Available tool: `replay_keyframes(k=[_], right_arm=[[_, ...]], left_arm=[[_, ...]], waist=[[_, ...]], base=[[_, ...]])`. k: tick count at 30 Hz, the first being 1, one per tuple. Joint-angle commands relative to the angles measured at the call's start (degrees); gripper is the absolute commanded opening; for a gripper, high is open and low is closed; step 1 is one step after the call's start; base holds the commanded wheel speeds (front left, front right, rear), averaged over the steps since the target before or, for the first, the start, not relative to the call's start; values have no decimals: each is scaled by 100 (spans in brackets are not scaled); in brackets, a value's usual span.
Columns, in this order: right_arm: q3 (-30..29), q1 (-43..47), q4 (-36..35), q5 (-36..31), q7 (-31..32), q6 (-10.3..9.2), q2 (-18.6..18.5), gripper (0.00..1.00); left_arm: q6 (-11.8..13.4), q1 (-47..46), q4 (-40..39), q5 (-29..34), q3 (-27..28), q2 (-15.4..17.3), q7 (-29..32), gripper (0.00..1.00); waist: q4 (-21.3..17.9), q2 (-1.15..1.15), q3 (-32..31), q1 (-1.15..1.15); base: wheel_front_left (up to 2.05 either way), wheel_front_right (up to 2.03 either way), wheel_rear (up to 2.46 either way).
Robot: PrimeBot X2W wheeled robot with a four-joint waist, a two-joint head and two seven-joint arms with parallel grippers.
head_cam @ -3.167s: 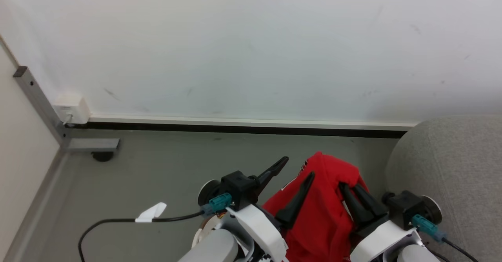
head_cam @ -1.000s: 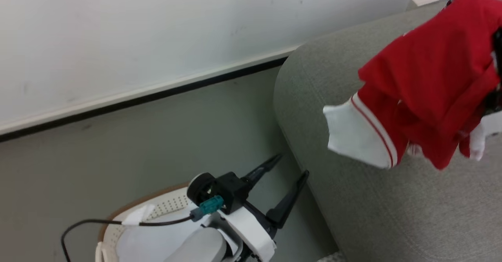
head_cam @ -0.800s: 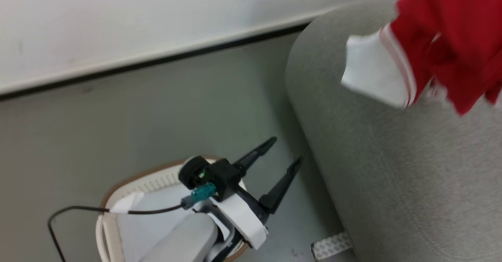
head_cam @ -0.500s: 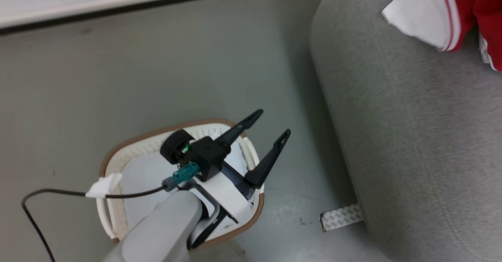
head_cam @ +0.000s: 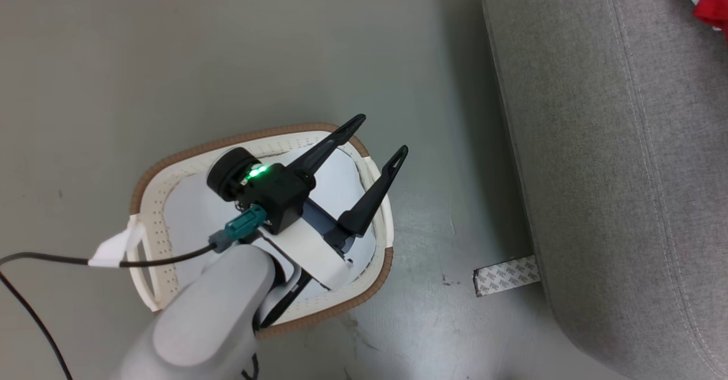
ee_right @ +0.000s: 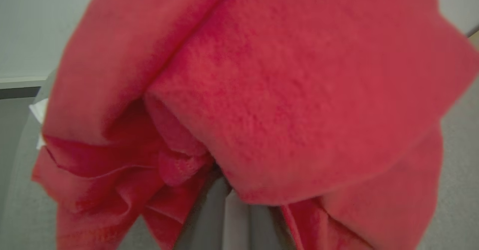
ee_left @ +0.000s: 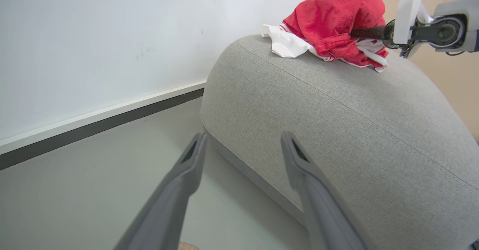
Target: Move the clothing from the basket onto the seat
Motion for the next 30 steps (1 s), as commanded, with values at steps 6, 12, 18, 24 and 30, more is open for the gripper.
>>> replay_keyframes(k=[6, 12, 18, 24, 30], right_arm=[[256, -144, 223, 193, -63, -13, 19, 45], [685, 136, 114, 512, 45, -13, -45, 100], [1256, 442, -223, 682, 29, -13, -392, 100], [1783, 689, -867, 750, -71, -13, -731, 100], [1843, 1246, -1771, 914, -607, -13, -1055, 100]], left_arm=[[45, -15, 37, -26, 67, 57, -9, 100], [96, 212, 184, -148, 176, -58, -21, 100], [111, 561, 273, -242, 418, -280, -24, 100], [136, 1000, 381, -251, 788, -569, -25, 100], [162, 1426, 512, -144, 1234, -710, -26, 100]], waist=[[-81, 0, -153, -1], [-77, 0, -751, -1], [39, 0, -1618, -1], [282, 0, -2539, -1], [647, 0, -3339, -1]], base=[[0, 0, 0], [0, 0, 0], [0, 0, 0], [0, 0, 0], [0, 0, 0]])
